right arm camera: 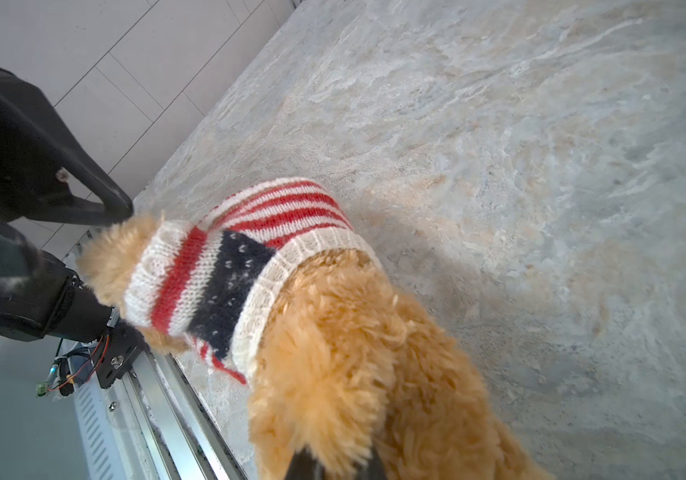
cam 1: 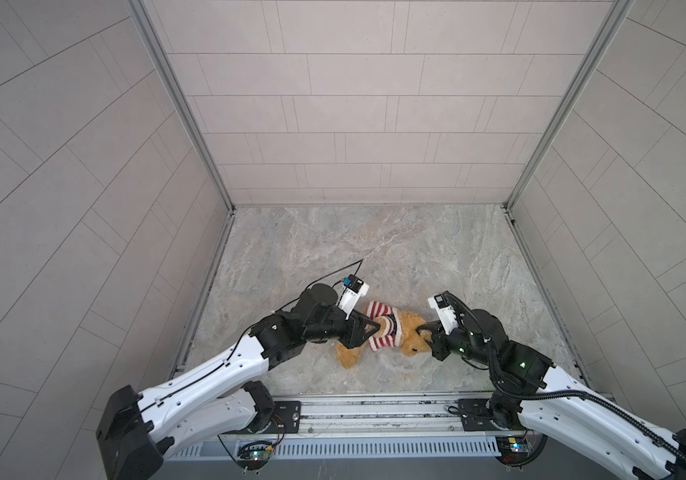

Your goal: Dress the teddy bear

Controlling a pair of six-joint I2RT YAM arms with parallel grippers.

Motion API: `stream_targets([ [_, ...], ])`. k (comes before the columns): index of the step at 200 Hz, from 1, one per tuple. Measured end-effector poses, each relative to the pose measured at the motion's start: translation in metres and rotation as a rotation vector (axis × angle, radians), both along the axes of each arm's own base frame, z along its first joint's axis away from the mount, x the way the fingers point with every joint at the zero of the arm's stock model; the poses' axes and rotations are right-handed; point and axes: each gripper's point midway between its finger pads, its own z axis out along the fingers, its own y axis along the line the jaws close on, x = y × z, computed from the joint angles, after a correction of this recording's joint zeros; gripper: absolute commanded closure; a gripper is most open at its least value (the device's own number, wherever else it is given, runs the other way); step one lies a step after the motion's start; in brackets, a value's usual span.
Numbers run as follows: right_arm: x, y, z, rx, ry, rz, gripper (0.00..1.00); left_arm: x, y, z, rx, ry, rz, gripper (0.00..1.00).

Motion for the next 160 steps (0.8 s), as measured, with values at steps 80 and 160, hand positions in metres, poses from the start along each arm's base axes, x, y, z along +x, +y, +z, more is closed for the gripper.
stream_targets([
  [80, 0.005, 0.009, -0.001, 0.007, 0.152, -0.046, 1.0, -0.014, 0.019, -0.029, -0.012, -0.029, 0.129, 0.65],
  [160, 0.006, 0.011, 0.0, 0.002, 0.168, -0.049, 1.0, -0.001, 0.01, -0.061, 0.054, 0.022, 0.206, 0.69],
])
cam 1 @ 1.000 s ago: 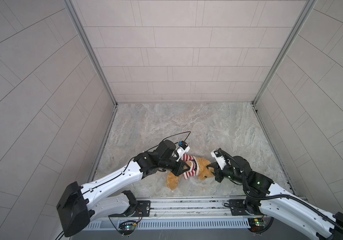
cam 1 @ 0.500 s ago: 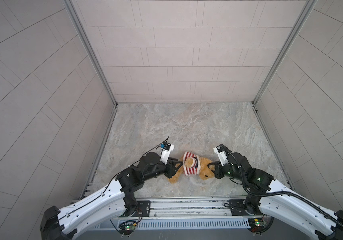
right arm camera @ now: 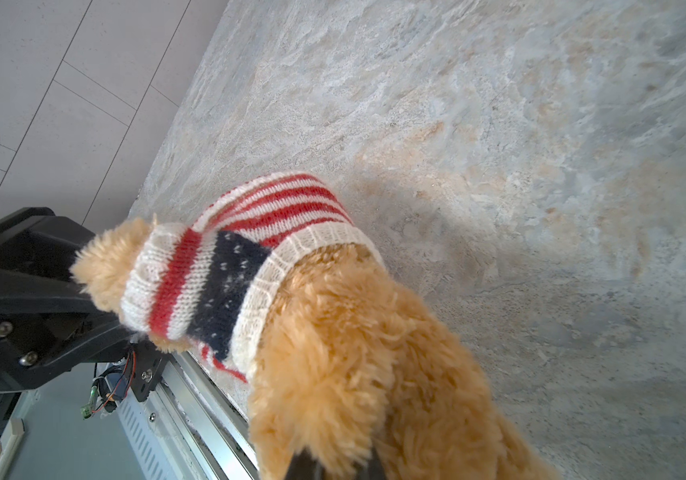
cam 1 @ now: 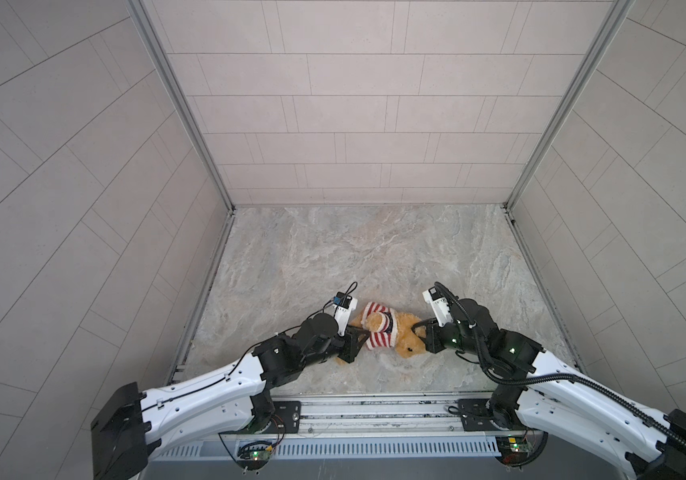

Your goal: Dress the teddy bear

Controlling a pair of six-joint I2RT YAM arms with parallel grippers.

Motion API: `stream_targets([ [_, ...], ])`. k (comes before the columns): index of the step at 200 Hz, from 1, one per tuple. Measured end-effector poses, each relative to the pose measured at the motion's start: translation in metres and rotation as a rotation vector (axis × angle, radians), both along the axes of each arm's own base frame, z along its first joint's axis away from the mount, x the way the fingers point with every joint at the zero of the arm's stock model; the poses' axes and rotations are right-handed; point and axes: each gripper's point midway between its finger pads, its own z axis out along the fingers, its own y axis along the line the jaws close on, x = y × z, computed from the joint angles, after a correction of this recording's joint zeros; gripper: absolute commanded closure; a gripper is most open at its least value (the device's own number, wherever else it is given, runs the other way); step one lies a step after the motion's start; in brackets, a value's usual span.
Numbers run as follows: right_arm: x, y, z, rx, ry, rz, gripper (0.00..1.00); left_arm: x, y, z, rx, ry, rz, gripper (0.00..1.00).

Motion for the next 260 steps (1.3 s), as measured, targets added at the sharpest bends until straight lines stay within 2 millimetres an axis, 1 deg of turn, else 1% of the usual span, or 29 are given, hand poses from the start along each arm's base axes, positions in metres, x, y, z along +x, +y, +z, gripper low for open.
stream_targets([
  [38, 0.003, 0.0, 0.001, -0.007, -0.002, -0.006, 1.0, 0.004, 0.0, -0.008, -0.016, 0.013, 0.034, 0.66],
  [75, 0.004, 0.001, 0.0, -0.014, 0.004, -0.008, 1.0, 0.004, -0.004, -0.016, -0.034, 0.038, 0.041, 0.7],
  [85, 0.004, 0.001, 0.0, -0.014, 0.004, -0.008, 1.0, 0.005, -0.006, -0.016, -0.038, 0.04, 0.039, 0.74],
  [118, 0.005, 0.0, 0.002, -0.01, -0.005, -0.015, 1.0, 0.006, -0.012, -0.014, -0.064, 0.047, 0.034, 0.93],
  [138, 0.006, -0.002, 0.004, -0.01, -0.01, -0.022, 1.0, 0.007, -0.011, -0.011, -0.081, 0.046, 0.046, 1.0],
  [151, 0.006, -0.005, 0.003, -0.014, -0.011, -0.026, 1.0, 0.009, -0.005, -0.009, -0.095, 0.046, 0.062, 1.0],
  [180, 0.007, -0.01, 0.004, -0.015, -0.012, -0.035, 1.0, 0.022, 0.019, -0.005, -0.122, 0.032, 0.135, 1.0],
  [193, 0.007, -0.012, 0.006, -0.007, -0.009, -0.035, 1.0, 0.025, 0.026, -0.002, -0.125, 0.024, 0.151, 1.0],
  [212, 0.007, -0.012, 0.006, -0.001, -0.004, -0.029, 1.0, 0.024, 0.027, -0.002, -0.115, 0.021, 0.138, 1.0],
  [237, 0.006, -0.012, 0.004, -0.003, 0.006, -0.023, 1.0, 0.026, 0.022, -0.01, -0.075, 0.041, 0.12, 1.0],
  [260, 0.006, -0.012, 0.003, -0.006, 0.011, -0.022, 1.0, 0.026, 0.02, -0.018, -0.045, 0.056, 0.111, 0.83],
])
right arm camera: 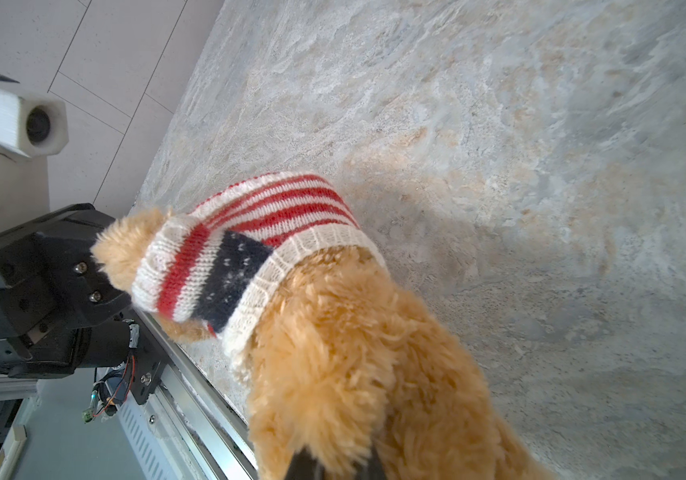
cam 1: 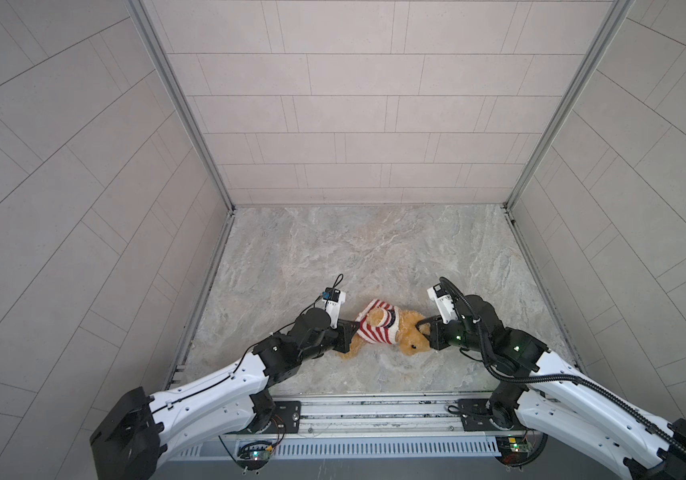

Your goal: Dress the teddy bear

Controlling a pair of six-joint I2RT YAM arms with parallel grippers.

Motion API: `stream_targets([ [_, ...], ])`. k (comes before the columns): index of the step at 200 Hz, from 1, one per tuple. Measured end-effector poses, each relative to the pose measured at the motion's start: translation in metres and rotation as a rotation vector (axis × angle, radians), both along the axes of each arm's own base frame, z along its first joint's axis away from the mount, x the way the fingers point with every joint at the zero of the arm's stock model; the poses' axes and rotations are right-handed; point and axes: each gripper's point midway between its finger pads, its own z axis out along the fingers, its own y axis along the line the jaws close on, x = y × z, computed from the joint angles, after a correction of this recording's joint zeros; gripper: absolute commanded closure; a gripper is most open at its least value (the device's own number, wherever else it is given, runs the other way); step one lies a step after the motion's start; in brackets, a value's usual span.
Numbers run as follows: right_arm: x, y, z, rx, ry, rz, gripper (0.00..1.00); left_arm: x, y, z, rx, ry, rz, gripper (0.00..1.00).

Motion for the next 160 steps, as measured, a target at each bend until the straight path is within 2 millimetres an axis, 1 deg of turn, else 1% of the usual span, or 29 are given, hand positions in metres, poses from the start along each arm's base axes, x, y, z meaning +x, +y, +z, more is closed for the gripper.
stream_targets([
  [23, 0.004, -0.001, -0.003, -0.015, 0.01, -0.004, 1.0, 0.001, 0.001, 0.0, 0.015, -0.009, 0.001, 0.66],
  [46, 0.012, -0.001, -0.004, -0.026, 0.025, -0.009, 1.0, 0.0, 0.008, 0.006, 0.041, -0.034, 0.018, 0.56],
  [59, 0.016, -0.001, -0.004, -0.031, 0.032, -0.014, 1.0, -0.002, 0.014, 0.011, 0.07, -0.052, 0.03, 0.46],
  [81, 0.022, -0.001, -0.004, -0.037, 0.037, -0.013, 1.0, -0.013, 0.019, 0.015, 0.115, -0.082, 0.028, 0.33],
  [92, 0.025, -0.001, -0.004, -0.037, 0.041, -0.015, 0.98, -0.018, 0.022, 0.012, 0.135, -0.075, 0.03, 0.25],
  [101, 0.028, -0.002, -0.005, -0.038, 0.044, -0.016, 0.96, -0.021, 0.023, 0.009, 0.157, -0.075, 0.024, 0.21],
  [118, 0.032, -0.003, -0.008, -0.038, 0.051, -0.02, 0.91, -0.022, 0.027, 0.001, 0.183, -0.062, 0.041, 0.2],
  [126, 0.035, -0.003, -0.01, -0.037, 0.055, -0.023, 0.87, -0.021, 0.028, -0.004, 0.202, -0.056, 0.052, 0.22],
  [134, 0.037, -0.004, -0.011, -0.034, 0.059, -0.026, 0.83, -0.019, 0.03, -0.01, 0.225, -0.049, 0.064, 0.26],
  [148, 0.039, -0.004, -0.013, -0.033, 0.064, -0.026, 0.75, -0.014, 0.032, -0.023, 0.281, -0.035, 0.084, 0.38],
  [160, 0.042, -0.005, -0.014, -0.035, 0.064, -0.026, 0.69, -0.012, 0.035, -0.034, 0.338, -0.027, 0.091, 0.44],
])
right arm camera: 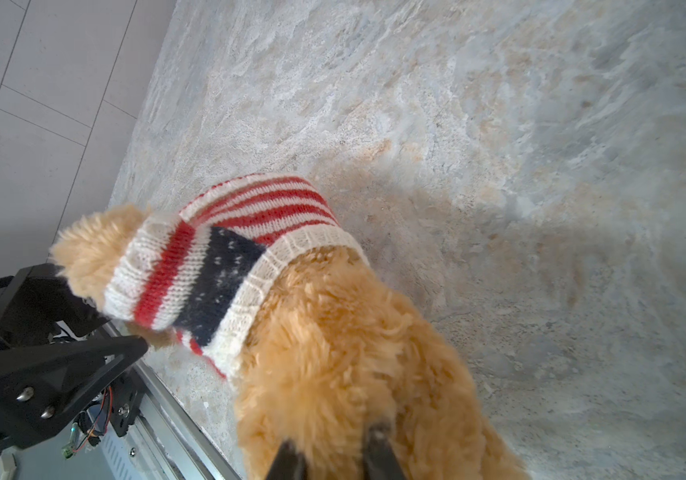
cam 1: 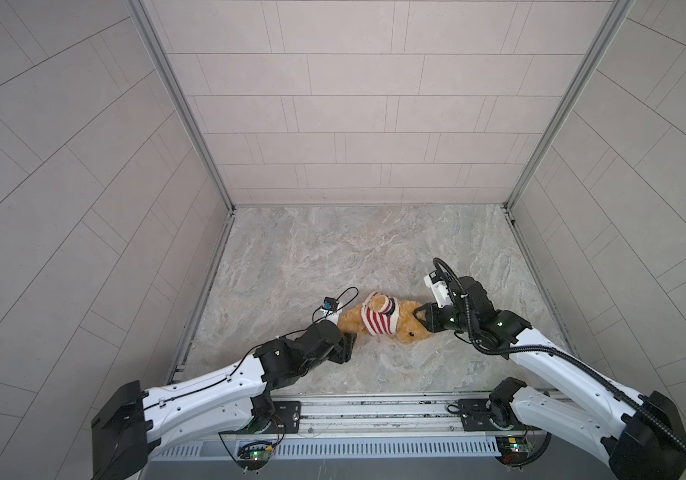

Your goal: Dress the teddy bear

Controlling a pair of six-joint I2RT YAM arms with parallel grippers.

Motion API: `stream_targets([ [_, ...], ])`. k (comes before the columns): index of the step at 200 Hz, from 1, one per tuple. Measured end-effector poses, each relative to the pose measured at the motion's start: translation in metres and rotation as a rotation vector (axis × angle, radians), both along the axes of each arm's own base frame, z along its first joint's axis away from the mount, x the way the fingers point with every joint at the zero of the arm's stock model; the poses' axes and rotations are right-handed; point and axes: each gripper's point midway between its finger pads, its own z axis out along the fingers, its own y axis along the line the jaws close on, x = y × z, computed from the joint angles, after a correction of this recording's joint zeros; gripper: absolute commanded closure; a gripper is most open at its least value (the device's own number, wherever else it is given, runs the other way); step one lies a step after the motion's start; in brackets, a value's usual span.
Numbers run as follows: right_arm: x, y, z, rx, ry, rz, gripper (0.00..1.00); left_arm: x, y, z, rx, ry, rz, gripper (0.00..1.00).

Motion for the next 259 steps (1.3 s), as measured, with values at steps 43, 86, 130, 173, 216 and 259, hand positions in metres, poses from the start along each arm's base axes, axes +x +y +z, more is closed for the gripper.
stream_targets([
  [43, 0.003, -0.003, 0.004, 0.008, -0.016, -0.007, 0.45, 0.022, 0.003, -0.004, 0.034, -0.006, 0.04, 0.84],
  [86, -0.003, -0.013, 0.024, 0.025, -0.091, -0.023, 0.31, 0.034, 0.006, -0.004, 0.003, 0.014, 0.036, 0.99],
  [130, -0.021, -0.026, 0.029, 0.041, -0.137, -0.038, 0.28, 0.036, 0.004, -0.007, -0.021, 0.055, -0.008, 1.0],
  [173, -0.035, -0.034, 0.004, 0.011, -0.099, -0.036, 0.28, 0.045, -0.006, -0.001, -0.021, 0.095, -0.082, 1.0],
  [216, -0.025, -0.034, -0.021, -0.077, -0.063, -0.016, 0.29, 0.057, -0.025, -0.001, 0.009, 0.122, -0.148, 1.0],
  [259, -0.018, -0.038, -0.036, -0.156, -0.065, -0.004, 0.41, 0.073, -0.032, -0.012, 0.018, 0.147, -0.15, 1.0],
])
